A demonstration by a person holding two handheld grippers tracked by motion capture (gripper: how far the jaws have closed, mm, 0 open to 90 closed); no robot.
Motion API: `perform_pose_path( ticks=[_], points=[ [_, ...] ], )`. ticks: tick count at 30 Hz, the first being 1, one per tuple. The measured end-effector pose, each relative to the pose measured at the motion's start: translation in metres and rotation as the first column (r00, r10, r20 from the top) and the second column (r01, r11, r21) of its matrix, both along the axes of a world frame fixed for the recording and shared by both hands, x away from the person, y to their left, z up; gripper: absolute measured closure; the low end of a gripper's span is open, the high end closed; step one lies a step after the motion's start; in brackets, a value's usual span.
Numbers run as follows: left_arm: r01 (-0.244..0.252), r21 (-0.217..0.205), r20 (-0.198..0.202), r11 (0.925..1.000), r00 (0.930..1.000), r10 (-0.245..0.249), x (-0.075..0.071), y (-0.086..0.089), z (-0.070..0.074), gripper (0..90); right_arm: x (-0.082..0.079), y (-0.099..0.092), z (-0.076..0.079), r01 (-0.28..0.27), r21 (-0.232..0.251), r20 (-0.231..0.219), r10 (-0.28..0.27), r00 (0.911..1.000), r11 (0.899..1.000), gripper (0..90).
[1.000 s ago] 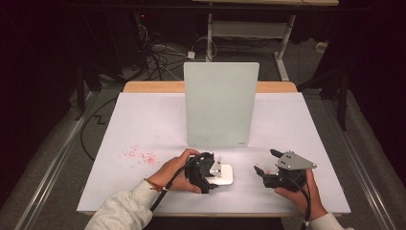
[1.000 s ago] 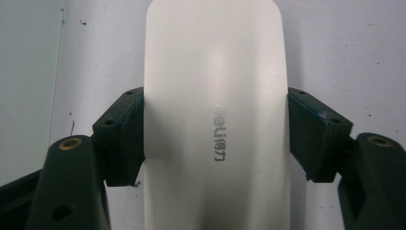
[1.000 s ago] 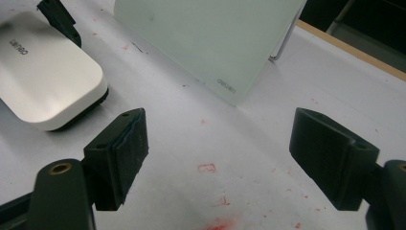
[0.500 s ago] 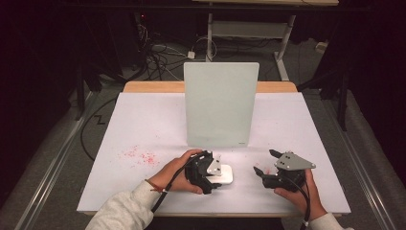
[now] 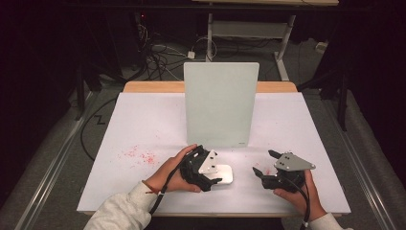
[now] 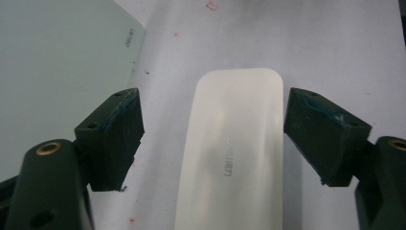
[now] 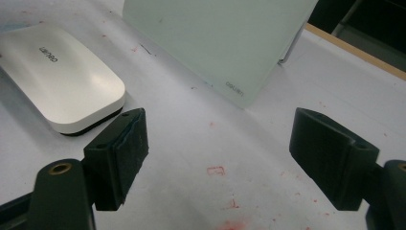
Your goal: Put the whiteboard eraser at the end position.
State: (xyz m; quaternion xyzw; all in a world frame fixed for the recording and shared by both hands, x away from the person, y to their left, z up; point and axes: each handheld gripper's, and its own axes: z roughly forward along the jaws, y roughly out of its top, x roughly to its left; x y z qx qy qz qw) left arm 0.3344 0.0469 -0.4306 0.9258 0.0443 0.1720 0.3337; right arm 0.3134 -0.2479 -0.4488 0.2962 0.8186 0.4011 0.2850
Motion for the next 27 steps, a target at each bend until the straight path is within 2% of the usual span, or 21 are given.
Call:
perform_pose_path(
  ticks=[7, 13, 16, 19, 27],
  points=[
    [-0.042, -0.049, 0.045, 0.9979, 0.9980, 0.044, -0.001, 0.008, 0.006, 21.0, -0.001, 0.001, 0.001, -0.005, 0.004, 0.007, 0.005, 1.0000, 1.000, 21.5],
    [-0.086, -0.094, 0.082, 0.9919, 0.9922, 0.093, -0.001, 0.018, 0.011, 20.1, -0.002, 0.001, 0.002, -0.005, 0.008, 0.012, 0.005, 0.9999, 1.000, 21.5],
    [-0.105, -0.112, 0.100, 0.9882, 0.9882, 0.116, -0.001, 0.024, 0.014, 20.1, -0.002, 0.000, 0.003, -0.005, 0.009, 0.014, 0.005, 0.9999, 1.000, 21.5],
    [-0.120, -0.131, 0.138, 0.9841, 0.9808, 0.138, -0.002, 0.029, 0.016, 20.1, -0.003, 0.001, 0.003, -0.005, 0.010, 0.016, 0.004, 0.9999, 1.000, 21.5],
    [-0.169, -0.177, 0.157, 0.9697, 0.9677, 0.197, -0.004, 0.046, 0.021, 19.6, -0.004, 0.000, 0.005, 0.000, 0.022, 0.021, 0.000, 0.9998, 1.000, 21.4]
  ],
)
